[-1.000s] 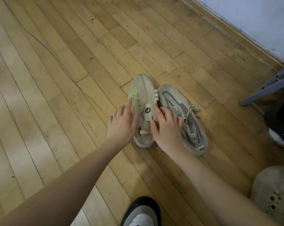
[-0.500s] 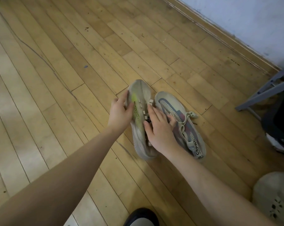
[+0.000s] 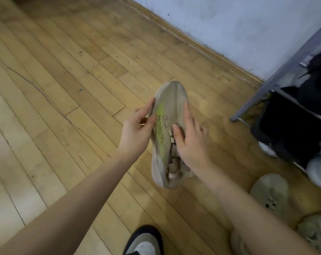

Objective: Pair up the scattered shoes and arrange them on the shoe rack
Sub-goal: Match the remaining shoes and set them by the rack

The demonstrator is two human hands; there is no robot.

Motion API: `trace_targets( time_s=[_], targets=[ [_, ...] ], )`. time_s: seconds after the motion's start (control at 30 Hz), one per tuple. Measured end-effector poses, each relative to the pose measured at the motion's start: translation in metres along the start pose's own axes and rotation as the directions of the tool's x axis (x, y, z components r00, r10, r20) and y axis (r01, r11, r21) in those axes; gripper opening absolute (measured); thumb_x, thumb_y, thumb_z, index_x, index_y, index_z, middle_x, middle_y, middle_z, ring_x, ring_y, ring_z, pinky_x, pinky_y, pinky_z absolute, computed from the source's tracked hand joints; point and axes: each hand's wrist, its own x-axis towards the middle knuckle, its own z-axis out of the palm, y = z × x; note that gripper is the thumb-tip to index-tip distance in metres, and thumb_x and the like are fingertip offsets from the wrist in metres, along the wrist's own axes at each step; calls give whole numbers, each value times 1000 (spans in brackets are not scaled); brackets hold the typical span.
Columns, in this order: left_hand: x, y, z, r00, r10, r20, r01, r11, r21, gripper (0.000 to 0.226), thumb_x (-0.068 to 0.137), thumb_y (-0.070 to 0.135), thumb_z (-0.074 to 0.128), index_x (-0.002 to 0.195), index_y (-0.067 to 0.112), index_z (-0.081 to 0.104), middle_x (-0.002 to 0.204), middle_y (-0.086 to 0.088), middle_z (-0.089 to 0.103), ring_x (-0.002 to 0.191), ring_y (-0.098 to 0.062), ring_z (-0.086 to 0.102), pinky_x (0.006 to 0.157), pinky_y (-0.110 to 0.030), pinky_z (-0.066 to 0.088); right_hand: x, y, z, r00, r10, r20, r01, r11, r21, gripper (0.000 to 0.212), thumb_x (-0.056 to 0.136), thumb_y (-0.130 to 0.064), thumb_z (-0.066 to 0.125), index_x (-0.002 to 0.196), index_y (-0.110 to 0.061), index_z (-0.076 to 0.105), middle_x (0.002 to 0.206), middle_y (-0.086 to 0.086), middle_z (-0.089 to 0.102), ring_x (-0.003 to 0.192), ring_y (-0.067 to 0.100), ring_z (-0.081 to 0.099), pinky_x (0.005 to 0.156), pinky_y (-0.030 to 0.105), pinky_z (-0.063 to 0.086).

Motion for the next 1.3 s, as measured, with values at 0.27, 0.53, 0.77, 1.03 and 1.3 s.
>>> trace_targets(
  time_s=[0.27, 0.53, 0.77, 1.03, 1.3],
  targets=[
    [-37, 30, 96, 942, 221, 251, -251, 963, 95, 44, 92, 15, 55, 134, 21, 47, 98, 6, 50, 86, -8, 50, 80, -11, 39, -71, 46, -90, 962, 243, -127, -247, 969, -20, 56, 99, -37, 36, 149, -30, 10, 143, 6, 34, 120, 24, 41, 100, 41, 32],
    [-82, 20, 171, 832, 207, 514, -309, 943, 121, 46, 93, 17, 54, 137, 18, 43, 106, -3, 50, 87, -10, 49, 79, -9, 37, -157, 97, -111, 871, 485, -80, -484, 875, 31, 58, 98, -44, 32, 147, -39, 1, 145, 2, 23, 123, 28, 40, 103, 51, 32],
    [-74, -5, 205, 801, -24, 598, -256, 889, 380, 53, 95, 34, 44, 144, 18, 30, 128, -6, 40, 113, -27, 46, 100, -47, 36, -164, 136, -94, 872, 489, -7, -489, 872, -2, 61, 93, -49, 24, 149, -26, 15, 136, 6, 42, 106, 28, 54, 94, 52, 36],
    [-94, -13, 203, 732, -55, 679, -412, 758, 506, 56, 96, 45, 33, 146, 34, 13, 143, -3, 32, 124, -32, 30, 102, -45, 24, -181, 147, -106, 856, 516, -4, -513, 850, -119, 38, 100, -36, 32, 136, -33, 45, 150, -7, 31, 132, 12, 27, 107, 37, 9],
    [-143, -21, 182, 519, 85, 850, -716, 587, 378, 62, 81, 56, 29, 142, 43, 23, 150, -9, 23, 136, -41, 16, 104, -56, 24, -253, 129, -104, 832, 544, 108, -498, 818, -286, 55, 87, -62, 25, 134, -41, 45, 152, -4, 26, 136, 29, 23, 107, 46, 16]
  ],
)
